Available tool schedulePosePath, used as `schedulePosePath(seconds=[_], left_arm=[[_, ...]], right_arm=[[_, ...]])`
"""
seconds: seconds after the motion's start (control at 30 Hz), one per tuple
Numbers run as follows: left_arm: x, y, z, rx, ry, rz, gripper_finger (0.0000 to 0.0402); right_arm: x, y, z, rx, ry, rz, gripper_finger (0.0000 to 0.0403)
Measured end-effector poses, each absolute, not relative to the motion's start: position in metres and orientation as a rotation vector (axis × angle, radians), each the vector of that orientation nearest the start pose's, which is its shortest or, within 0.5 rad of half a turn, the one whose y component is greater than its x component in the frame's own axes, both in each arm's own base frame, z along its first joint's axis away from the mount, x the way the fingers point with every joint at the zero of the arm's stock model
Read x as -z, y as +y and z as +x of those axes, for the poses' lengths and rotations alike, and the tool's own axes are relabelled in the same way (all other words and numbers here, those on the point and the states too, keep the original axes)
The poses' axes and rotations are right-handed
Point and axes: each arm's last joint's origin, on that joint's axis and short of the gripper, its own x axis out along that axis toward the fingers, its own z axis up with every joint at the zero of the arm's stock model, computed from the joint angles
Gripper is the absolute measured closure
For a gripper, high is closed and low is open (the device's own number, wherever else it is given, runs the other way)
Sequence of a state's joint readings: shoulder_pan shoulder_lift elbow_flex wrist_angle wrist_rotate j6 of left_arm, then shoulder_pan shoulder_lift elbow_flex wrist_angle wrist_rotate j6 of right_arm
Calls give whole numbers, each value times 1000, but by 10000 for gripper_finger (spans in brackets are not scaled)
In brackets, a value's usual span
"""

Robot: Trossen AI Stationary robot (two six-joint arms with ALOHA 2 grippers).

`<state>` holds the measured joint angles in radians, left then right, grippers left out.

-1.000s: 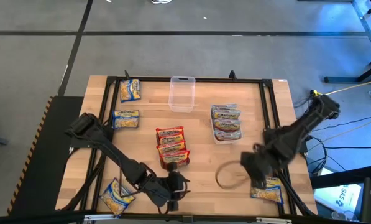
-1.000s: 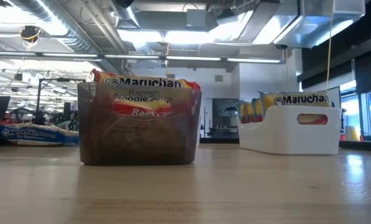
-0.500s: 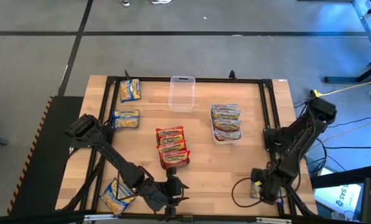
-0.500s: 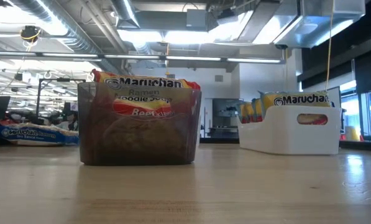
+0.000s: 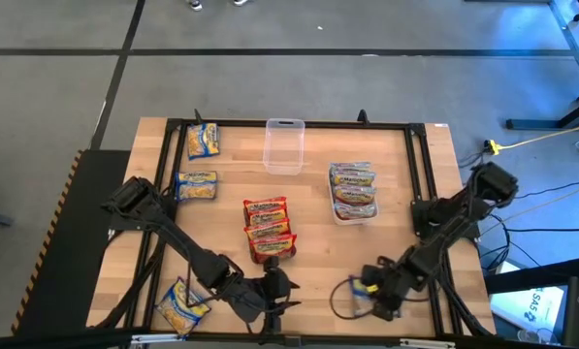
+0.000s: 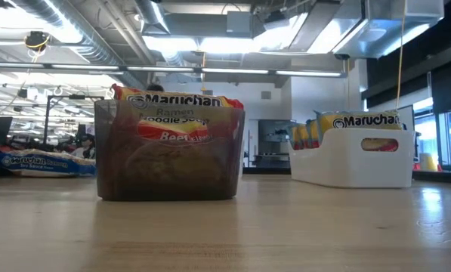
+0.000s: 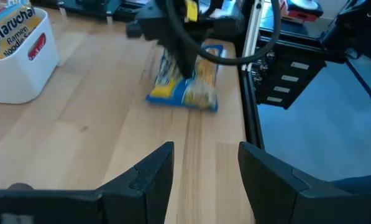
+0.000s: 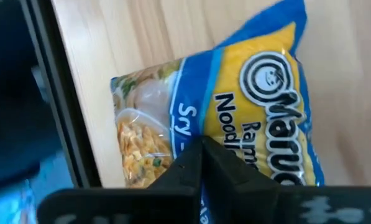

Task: Sort Maruchan noodles
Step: Put the blue noodle pack into the transparent bin

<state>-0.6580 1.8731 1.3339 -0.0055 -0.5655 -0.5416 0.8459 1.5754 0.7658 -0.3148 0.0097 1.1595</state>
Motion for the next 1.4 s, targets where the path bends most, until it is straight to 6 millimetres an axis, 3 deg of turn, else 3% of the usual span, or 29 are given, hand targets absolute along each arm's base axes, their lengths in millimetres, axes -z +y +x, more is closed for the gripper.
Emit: schedulePosePath(seconds=[0.27, 0.43, 0.53, 0.67, 0.9, 1.0, 1.17, 1.27, 1.4], left_arm=[[-213, -247, 355, -31, 425, -245, 227], [-220, -256, 365, 12, 381, -262, 228], [-222, -262, 371, 26, 369, -230, 230], [-214, -269, 387, 30, 371, -195, 231], [-192, -278, 426, 39, 398, -154, 231], [-180, -278, 440, 33, 422, -145, 231], [-159, -273, 458, 28, 441, -166, 231], [-150, -269, 462, 27, 460, -173, 231], [-136, -267, 464, 26, 493, -185, 231]], right_arm=[[-135, 192, 226, -8, 1040, 516, 395], [-151, 188, 231, -73, 965, 448, 395], [-174, 191, 221, -112, 889, 459, 395], [-181, 182, 193, -27, 827, 442, 395], [-158, 159, 165, 112, 798, 592, 390], [-150, 154, 163, 121, 791, 614, 355], [-142, 145, 167, 139, 730, 668, 242], [-139, 142, 168, 157, 724, 699, 174], [-134, 143, 167, 165, 744, 703, 111]])
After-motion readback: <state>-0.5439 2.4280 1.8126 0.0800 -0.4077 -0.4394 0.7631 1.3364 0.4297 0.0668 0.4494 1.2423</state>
